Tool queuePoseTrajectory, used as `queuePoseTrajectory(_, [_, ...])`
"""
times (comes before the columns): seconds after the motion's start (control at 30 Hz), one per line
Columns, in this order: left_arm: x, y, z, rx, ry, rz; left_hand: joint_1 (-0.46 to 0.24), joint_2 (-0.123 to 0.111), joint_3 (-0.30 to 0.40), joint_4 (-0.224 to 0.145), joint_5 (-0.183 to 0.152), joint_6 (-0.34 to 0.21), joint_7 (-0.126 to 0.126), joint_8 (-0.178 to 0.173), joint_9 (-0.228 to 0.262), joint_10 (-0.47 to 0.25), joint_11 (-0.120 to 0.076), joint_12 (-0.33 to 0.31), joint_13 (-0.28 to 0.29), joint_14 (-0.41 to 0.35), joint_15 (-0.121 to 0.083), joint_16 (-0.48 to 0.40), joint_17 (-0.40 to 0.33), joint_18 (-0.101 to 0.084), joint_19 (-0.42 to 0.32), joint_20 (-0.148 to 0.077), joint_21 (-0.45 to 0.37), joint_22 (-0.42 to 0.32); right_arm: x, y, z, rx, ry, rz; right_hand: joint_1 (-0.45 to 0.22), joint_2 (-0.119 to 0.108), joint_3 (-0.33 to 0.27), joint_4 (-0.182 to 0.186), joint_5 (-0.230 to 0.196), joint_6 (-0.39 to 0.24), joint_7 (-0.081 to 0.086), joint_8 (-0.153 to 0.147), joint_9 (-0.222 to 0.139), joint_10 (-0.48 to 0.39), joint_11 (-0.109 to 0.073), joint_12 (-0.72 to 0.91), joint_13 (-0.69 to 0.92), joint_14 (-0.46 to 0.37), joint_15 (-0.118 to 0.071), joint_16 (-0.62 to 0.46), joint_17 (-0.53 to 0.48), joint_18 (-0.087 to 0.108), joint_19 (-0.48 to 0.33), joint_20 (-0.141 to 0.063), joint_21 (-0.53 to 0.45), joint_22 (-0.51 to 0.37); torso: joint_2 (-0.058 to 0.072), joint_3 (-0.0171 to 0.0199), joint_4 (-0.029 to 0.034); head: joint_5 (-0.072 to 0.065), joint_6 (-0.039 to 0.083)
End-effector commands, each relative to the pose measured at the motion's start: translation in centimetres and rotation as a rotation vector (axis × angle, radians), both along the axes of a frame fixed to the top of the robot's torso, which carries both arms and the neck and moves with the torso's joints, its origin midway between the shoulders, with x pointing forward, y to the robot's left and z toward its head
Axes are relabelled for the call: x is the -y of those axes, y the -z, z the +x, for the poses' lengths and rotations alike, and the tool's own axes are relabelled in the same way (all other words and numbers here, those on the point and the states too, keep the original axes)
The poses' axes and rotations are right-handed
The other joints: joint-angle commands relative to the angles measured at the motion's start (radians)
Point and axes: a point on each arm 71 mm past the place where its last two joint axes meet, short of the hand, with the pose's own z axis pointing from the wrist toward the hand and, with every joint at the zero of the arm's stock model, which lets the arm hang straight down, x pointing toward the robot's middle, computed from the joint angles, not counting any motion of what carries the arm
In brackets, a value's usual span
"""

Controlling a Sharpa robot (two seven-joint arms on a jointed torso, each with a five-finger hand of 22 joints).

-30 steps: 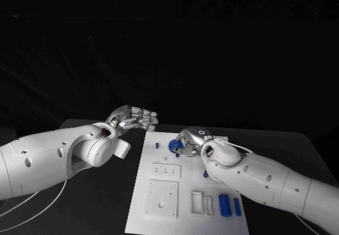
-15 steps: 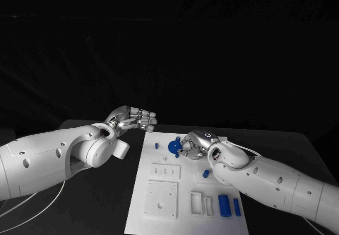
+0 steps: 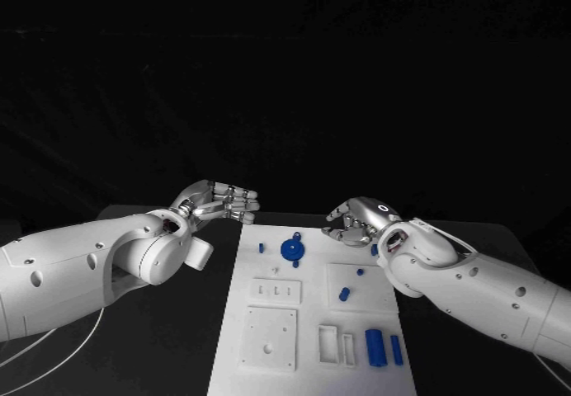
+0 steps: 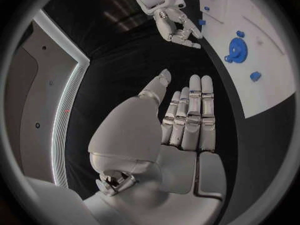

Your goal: Assemble the parts on the task board

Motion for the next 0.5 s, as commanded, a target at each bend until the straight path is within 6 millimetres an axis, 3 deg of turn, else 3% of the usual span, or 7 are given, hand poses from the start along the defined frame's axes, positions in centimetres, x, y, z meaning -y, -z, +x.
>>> queuePoseTrajectory(0.03, [0.0, -0.1, 0.0, 0.008, 0.013, -0.004, 0.002, 0.001, -0.001, 0.002, 0.002, -0.005, 0.0, 0.001, 0.001, -0.005, 0.001, -0.002, 0.001, 0.004, 0.0, -0.001, 0.001, 0.009, -0.004, -0.002, -0.004, -0.003, 2.1, -0.4, 0.2, -0.042, -0.001, 0.109, 0.069, 0.004, -0.04, -0.057, -0.04, 0.008, 0.001, 0.002, -0.001, -0.001, 0.003, 0.0, -0.002, -0.003, 0.005, -0.006, -0.002, 0.016, 0.054, 0.006, -0.005, 0.041, -0.002, 0.0021, -0.0044, -0.004, 0.003])
queuePoseTrajectory(0.07, [-0.1, -0.1, 0.0, 0.007, 0.013, -0.004, 0.003, 0.001, 0.0, 0.002, 0.002, -0.004, 0.0, 0.002, 0.002, -0.004, 0.001, -0.002, 0.002, 0.004, 0.0, -0.001, 0.001, 0.009, -0.004, -0.002, -0.004, -0.003, 3.0, -0.6, 0.4, -0.051, 0.004, 0.126, 0.102, -0.002, -0.053, -0.093, -0.048, 0.008, 0.003, 0.002, -0.001, -0.004, 0.004, -0.002, -0.002, -0.004, 0.005, -0.009, -0.004, 0.015, 0.053, 0.006, -0.007, 0.041, -0.002, 0.0027, -0.0059, -0.005, 0.003])
queuePoseTrajectory(0.17, [-0.2, -0.1, 0.0, 0.007, 0.013, -0.004, 0.002, 0.002, 0.001, 0.001, 0.001, 0.0, -0.002, 0.002, 0.002, 0.013, -0.003, -0.002, 0.001, 0.003, -0.002, -0.001, 0.001, 0.009, -0.005, -0.003, -0.004, -0.004, 5.6, -0.9, 0.7, -0.076, 0.009, 0.173, 0.144, 0.008, -0.132, -0.163, 0.01, 0.007, 0.005, 0.002, -0.001, -0.008, 0.007, -0.004, -0.005, -0.005, 0.007, -0.01, -0.001, 0.012, 0.052, 0.007, -0.008, 0.043, -0.003, 0.0051, -0.0105, -0.007, 0.003])
queuePoseTrajectory(0.27, [-0.3, -0.1, 0.0, 0.006, 0.014, -0.003, 0.0, 0.003, 0.003, -0.001, 0.0, 0.002, -0.003, 0.001, 0.001, 0.027, -0.006, -0.002, 0.001, 0.003, -0.003, -0.001, 0.001, 0.007, -0.006, -0.004, -0.004, -0.004, 8.1, -0.7, 1.0, -0.103, 0.017, 0.216, 0.18, 0.039, -0.229, -0.232, 0.059, 0.003, 0.006, 0.002, -0.001, -0.015, 0.008, -0.01, -0.01, -0.006, 0.008, -0.014, 0.003, 0.007, 0.05, 0.008, -0.011, 0.049, -0.004, 0.0075, -0.0143, -0.01, 0.004])
queuePoseTrajectory(0.4, [-0.4, -0.1, 0.0, 0.007, 0.018, 0.0, -0.007, 0.006, 0.017, -0.005, -0.001, 0.005, -0.008, 0.001, 0.001, 0.098, -0.024, 0.0, 0.001, 0.002, -0.009, -0.001, 0.001, 0.004, -0.008, -0.009, -0.002, -0.003, 11.3, 0.0, 1.3, -0.135, 0.044, 0.234, 0.209, 0.065, -0.293, -0.287, 0.084, -0.01, 0.006, 0.002, -0.001, -0.027, 0.006, -0.022, -0.021, -0.009, 0.009, -0.031, -0.001, 0.004, 0.048, 0.008, -0.029, 0.054, -0.004, 0.0081, -0.0148, -0.019, 0.01])
queuePoseTrajectory(0.5, [-0.4, -0.1, 0.0, 0.008, 0.021, 0.003, -0.019, 0.001, 0.036, -0.011, -0.003, 0.006, -0.008, 0.001, 0.001, 0.106, -0.026, -0.003, 0.001, 0.002, -0.009, 0.0, 0.002, -0.001, -0.01, -0.012, 0.001, -0.002, 13.1, 0.8, 1.4, -0.149, 0.067, 0.213, 0.221, 0.073, -0.301, -0.31, 0.078, -0.018, 0.011, 0.001, -0.001, -0.03, 0.009, -0.025, -0.025, -0.009, 0.01, -0.034, 0.0, 0.006, 0.048, 0.01, -0.036, 0.058, -0.003, 0.0107, -0.0174, -0.021, 0.009])
